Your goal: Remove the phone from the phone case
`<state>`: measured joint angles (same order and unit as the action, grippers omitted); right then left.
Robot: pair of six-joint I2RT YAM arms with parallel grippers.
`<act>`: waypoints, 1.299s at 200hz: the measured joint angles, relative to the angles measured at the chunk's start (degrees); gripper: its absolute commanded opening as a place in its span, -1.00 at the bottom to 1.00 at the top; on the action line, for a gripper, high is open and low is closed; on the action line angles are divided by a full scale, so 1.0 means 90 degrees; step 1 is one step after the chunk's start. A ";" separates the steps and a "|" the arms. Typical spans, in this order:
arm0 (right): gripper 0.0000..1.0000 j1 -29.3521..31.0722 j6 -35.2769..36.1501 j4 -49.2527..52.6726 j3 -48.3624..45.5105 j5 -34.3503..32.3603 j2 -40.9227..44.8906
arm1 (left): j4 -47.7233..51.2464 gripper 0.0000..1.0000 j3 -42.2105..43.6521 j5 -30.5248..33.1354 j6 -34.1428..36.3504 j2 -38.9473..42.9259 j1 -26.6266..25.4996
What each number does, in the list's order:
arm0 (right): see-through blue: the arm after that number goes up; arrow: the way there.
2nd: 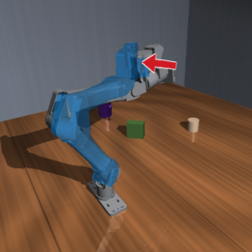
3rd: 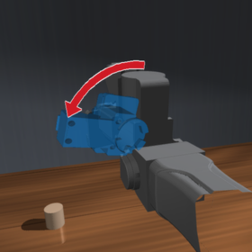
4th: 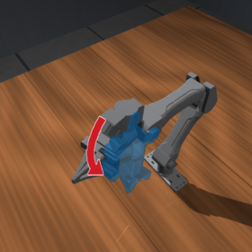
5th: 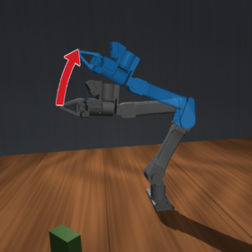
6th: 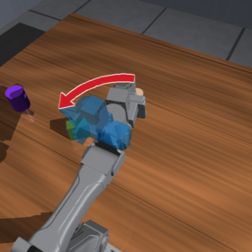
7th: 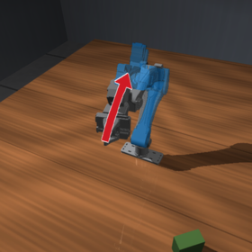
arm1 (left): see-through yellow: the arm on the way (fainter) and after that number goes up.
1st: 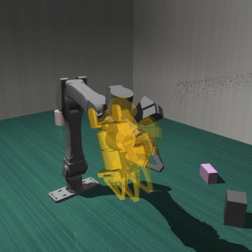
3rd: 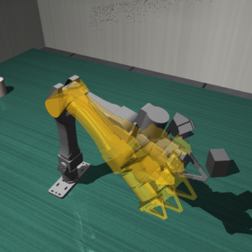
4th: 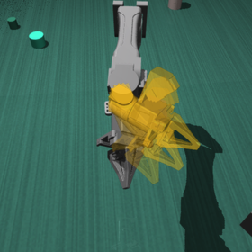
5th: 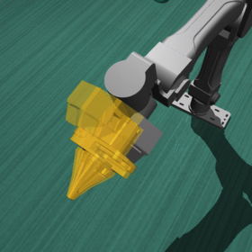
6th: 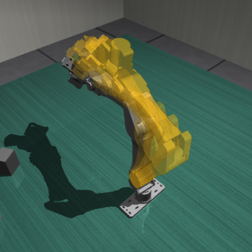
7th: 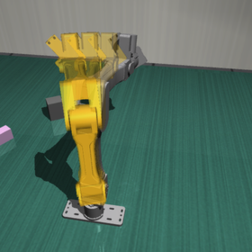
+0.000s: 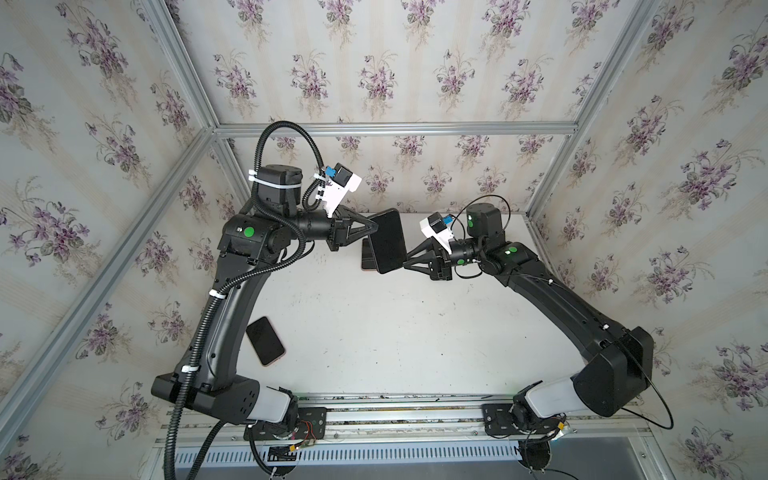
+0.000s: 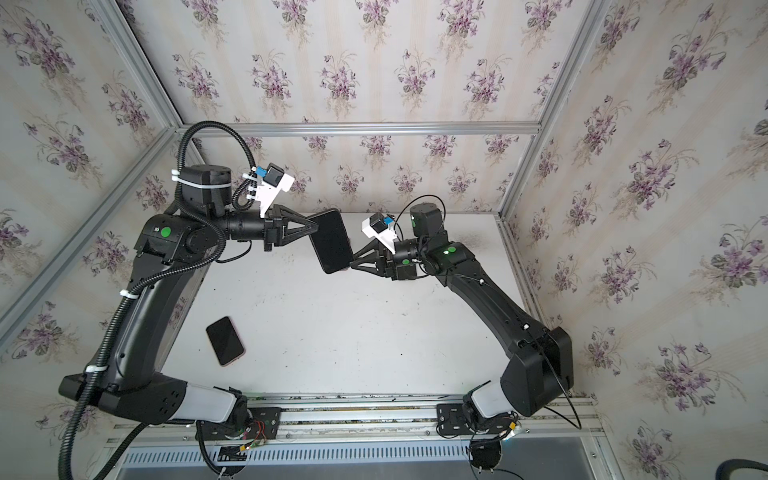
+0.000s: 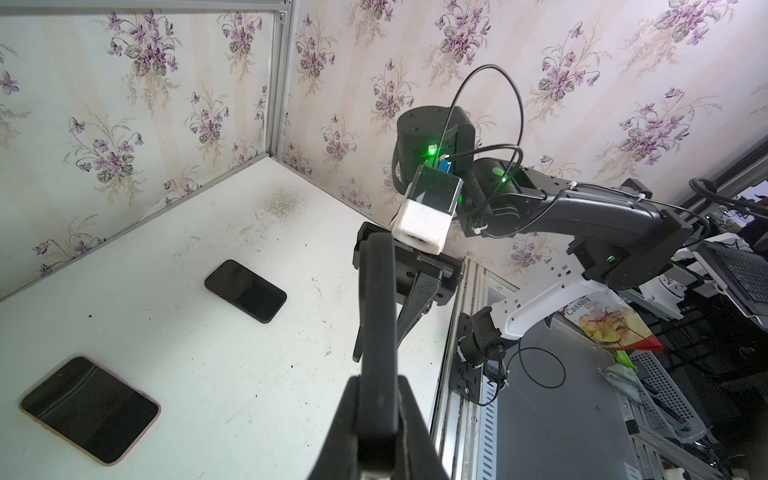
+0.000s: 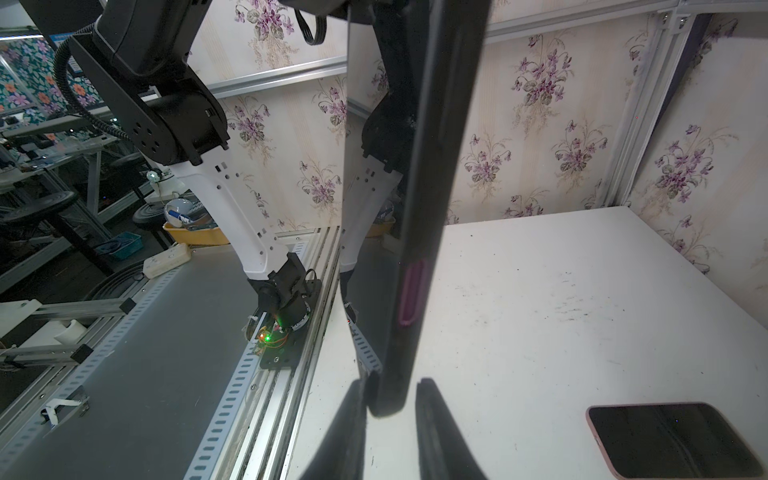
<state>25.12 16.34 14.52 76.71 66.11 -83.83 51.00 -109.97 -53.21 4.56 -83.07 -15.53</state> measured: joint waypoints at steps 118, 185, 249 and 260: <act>-0.96 0.0039 -0.0131 -0.0274 -0.0170 0.0107 0.0036 | 0.0102 -1.00 -0.0512 -0.0175 -0.0032 -0.0452 -0.0024; -0.97 0.0308 0.0240 -0.0483 -0.0379 -0.0425 0.0131 | -0.0777 -1.00 -0.0529 -0.0811 -0.1090 -0.1081 -0.0019; -0.99 0.0362 0.0330 -0.1474 -0.0602 -0.0831 0.0022 | -0.1860 -1.00 -0.0367 -0.0872 -0.2152 -0.1358 -0.0066; -0.95 0.0362 0.0221 -0.1758 -0.0704 -0.0906 0.0012 | -0.1945 -1.00 -0.0333 -0.0826 -0.2244 -0.1367 -0.0066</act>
<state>28.38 18.33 -1.30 70.37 57.95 -83.72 33.50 -112.97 -60.64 -15.64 -95.37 -16.12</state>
